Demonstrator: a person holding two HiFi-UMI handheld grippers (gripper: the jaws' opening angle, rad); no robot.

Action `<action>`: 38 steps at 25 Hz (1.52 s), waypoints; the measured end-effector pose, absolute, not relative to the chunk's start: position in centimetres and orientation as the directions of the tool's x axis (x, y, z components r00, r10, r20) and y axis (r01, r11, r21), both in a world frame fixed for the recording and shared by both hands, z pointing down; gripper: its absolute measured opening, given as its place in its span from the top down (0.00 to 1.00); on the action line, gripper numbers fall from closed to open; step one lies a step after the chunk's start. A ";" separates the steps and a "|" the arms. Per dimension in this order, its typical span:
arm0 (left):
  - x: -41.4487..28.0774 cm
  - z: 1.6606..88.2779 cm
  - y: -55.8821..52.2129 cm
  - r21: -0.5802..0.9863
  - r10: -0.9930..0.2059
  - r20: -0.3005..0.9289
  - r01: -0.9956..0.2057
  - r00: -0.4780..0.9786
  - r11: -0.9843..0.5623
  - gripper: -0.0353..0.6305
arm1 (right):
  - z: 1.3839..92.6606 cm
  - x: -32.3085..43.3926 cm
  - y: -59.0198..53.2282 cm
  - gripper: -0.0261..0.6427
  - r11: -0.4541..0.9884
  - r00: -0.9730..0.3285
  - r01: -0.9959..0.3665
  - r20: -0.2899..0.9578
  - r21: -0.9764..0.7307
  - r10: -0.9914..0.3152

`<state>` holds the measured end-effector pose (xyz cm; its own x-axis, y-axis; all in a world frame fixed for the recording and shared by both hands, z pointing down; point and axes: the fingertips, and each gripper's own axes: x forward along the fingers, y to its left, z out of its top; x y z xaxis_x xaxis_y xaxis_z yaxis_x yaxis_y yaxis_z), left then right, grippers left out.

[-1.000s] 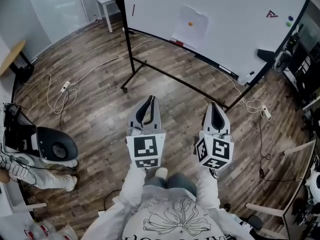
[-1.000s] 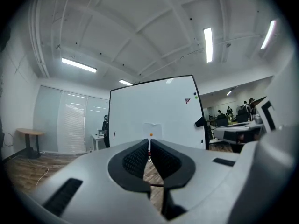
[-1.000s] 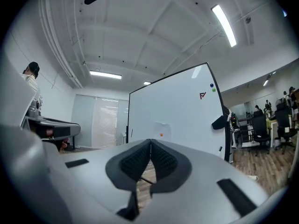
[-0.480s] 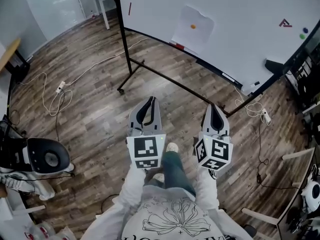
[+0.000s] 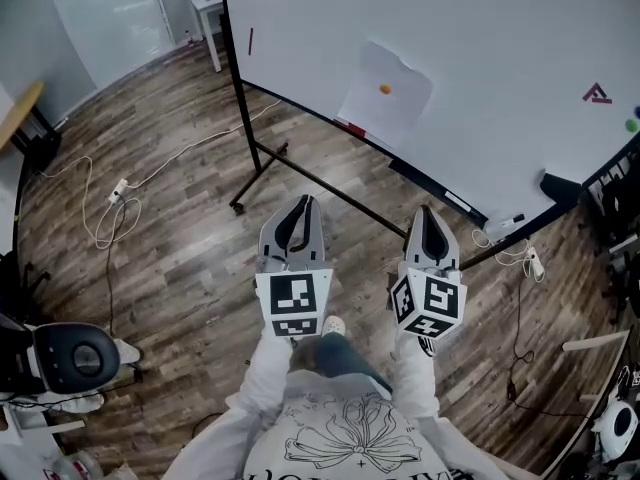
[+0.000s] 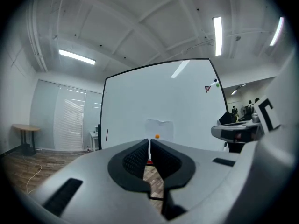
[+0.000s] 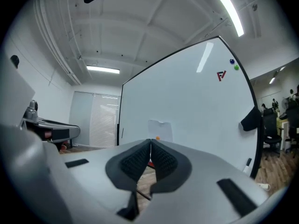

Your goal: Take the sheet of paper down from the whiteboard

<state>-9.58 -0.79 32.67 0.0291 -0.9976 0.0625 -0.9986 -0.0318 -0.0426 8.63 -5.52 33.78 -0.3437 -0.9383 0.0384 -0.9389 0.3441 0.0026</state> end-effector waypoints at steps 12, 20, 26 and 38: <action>-8.5 32.2 -13.5 -0.047 -0.999 0.053 -0.999 0.002 -0.005 0.93 | 33.8 9.9 -19.1 0.96 0.351 -0.350 -0.936 0.037 0.008 -0.936; -8.7 34.1 -19.4 -0.026 -0.996 0.091 -0.999 0.026 -0.028 0.93 | 35.9 9.6 -24.1 0.96 0.335 -0.333 -0.942 0.088 0.008 -0.939; -8.6 34.8 -24.5 -0.026 -0.992 0.104 -0.996 0.077 -0.080 0.93 | 36.8 9.9 -28.3 0.95 0.289 -0.286 -0.957 0.108 0.021 -0.952; -8.7 36.3 -34.4 -0.037 -0.972 0.144 -0.981 0.183 -0.190 0.92 | 38.1 9.8 -36.0 0.82 0.231 -0.223 -0.972 0.145 0.047 -0.964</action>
<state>-8.71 -34.45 36.31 0.1831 -0.9725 0.1441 -0.9811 -0.1902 -0.0366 9.79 -35.97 38.06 -0.2225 -0.9641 0.1450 -0.9717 0.2314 0.0474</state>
